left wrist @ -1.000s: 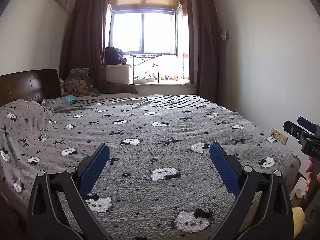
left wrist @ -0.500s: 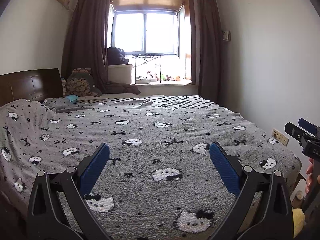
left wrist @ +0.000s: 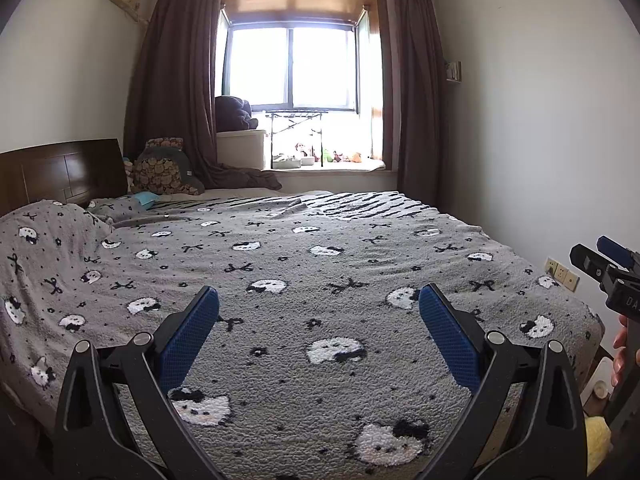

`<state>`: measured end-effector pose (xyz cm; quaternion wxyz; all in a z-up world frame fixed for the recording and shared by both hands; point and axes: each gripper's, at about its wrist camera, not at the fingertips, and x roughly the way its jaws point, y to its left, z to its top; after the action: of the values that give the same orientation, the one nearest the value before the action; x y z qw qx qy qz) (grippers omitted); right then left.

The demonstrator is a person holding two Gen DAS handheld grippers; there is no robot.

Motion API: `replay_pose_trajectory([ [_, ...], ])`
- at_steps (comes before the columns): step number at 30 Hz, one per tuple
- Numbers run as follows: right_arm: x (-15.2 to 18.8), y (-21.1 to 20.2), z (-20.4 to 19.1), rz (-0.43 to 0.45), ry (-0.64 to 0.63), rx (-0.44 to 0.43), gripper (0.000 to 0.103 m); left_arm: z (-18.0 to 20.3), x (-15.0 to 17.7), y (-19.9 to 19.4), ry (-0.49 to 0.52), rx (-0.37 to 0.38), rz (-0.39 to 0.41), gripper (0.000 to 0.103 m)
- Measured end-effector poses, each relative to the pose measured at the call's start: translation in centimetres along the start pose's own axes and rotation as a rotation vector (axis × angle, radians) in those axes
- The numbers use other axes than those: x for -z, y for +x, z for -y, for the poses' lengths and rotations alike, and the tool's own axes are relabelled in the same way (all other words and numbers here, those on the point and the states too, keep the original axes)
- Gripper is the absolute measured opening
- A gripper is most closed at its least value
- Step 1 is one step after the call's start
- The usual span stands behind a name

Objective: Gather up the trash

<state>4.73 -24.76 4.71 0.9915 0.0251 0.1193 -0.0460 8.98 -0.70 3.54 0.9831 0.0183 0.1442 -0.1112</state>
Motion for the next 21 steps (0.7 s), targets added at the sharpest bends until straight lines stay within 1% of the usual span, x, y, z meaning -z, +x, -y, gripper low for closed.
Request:
replay_pose_trajectory([
  [21, -0.26, 0.16, 0.04, 0.0, 0.002, -0.003, 0.1, -0.31, -0.23, -0.13, 0.002, -0.002, 0.0, 0.095],
])
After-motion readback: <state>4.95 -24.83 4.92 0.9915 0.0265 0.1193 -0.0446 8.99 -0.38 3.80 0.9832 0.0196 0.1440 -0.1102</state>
